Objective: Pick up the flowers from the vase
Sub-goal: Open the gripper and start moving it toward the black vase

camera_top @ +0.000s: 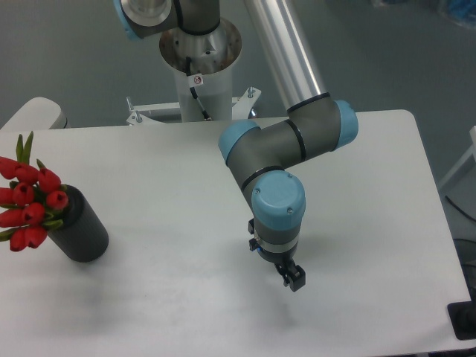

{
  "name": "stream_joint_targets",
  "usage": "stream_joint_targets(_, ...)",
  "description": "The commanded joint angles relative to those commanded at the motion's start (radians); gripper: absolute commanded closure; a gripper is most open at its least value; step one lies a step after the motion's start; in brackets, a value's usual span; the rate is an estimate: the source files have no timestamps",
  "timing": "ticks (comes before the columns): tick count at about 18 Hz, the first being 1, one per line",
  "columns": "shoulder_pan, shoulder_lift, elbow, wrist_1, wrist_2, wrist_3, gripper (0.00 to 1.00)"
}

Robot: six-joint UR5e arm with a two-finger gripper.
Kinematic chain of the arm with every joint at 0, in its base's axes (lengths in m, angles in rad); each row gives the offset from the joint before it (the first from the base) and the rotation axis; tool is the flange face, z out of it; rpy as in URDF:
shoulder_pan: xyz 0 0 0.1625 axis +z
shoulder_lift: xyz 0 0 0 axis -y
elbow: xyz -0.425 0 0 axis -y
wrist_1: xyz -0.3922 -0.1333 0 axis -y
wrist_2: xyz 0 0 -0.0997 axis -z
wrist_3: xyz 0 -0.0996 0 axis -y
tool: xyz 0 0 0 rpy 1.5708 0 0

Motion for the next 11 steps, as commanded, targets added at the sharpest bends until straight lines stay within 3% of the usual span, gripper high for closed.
stream_joint_targets(5, -0.002, 0.021, -0.003, -0.015, -0.023, -0.012, 0.00)
stream_joint_targets(7, -0.031, 0.043, -0.006, -0.023, -0.087, -0.014, 0.00)
stream_joint_targets(11, -0.044, 0.101, -0.064, -0.017, -0.178, -0.034, 0.00)
